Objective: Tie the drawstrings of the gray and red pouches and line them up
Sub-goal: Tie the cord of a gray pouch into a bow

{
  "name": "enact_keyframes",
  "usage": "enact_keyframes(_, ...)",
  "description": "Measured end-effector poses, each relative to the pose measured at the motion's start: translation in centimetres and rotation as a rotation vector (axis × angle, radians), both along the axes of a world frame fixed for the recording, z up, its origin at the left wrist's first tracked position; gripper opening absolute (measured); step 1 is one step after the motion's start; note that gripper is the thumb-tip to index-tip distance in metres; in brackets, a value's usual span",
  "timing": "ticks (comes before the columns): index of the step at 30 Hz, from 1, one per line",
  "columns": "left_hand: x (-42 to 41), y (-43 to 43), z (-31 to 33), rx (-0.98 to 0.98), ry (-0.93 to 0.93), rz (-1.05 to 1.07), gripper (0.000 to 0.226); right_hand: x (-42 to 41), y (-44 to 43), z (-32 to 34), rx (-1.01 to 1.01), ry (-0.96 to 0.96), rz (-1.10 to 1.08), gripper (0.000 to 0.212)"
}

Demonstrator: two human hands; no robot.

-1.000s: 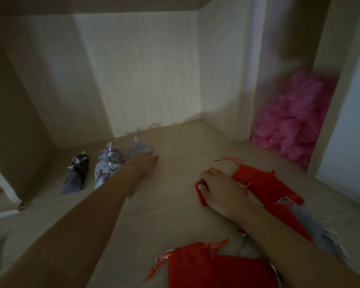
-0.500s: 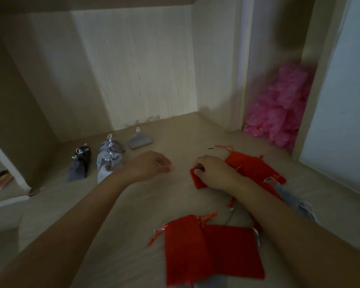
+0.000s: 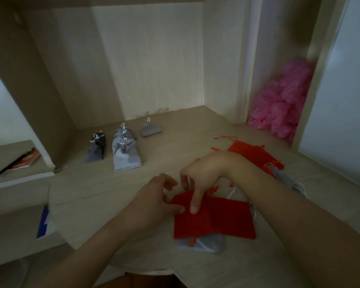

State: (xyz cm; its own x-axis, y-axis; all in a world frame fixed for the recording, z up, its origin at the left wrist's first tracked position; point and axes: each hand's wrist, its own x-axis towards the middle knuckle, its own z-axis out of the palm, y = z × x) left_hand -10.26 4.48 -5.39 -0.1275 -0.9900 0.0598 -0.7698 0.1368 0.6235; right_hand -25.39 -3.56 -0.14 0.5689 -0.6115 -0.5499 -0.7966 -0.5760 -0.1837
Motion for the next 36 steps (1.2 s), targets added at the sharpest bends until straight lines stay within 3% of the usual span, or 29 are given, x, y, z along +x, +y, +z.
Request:
enact_keyframes(3,-0.2,1.3,-0.6,-0.117,-0.019,0.080,0.047,0.3,-0.1,-0.7,-0.026,0.008,0.012,0.054)
enact_keyframes(6,-0.8,3.1,-1.3,-0.082,-0.081,0.065,0.042,0.1,-0.2,-0.6,-0.017,-0.077,0.037,0.041)
enact_keyframes(15,-1.4,3.8,-2.0,-0.005,-0.093,0.112,0.054,-1.3,-2.4,-1.3,-0.103,-0.435,-0.089,0.032)
enact_keyframes(19,-1.2,3.4,-1.3,-0.025,0.006,0.127,0.050,-1.6,-2.9,-2.2,0.030,-0.573,-0.120,0.035)
enact_keyframes(27,0.2,0.7,-1.3,-0.007,0.138,0.062,0.017,-2.4,-3.8,-3.2,0.280,-0.896,-0.249,0.031)
enact_keyframes(33,1.9,-0.2,-0.5,0.100,0.279,0.011,0.009,-2.9,-4.4,-3.3,0.049,-0.801,-0.381,0.035)
enact_keyframes(36,2.7,-0.6,-0.6,0.057,0.329,0.057,0.014,-3.1,-4.7,-3.1,0.018,-0.724,-0.406,0.031)
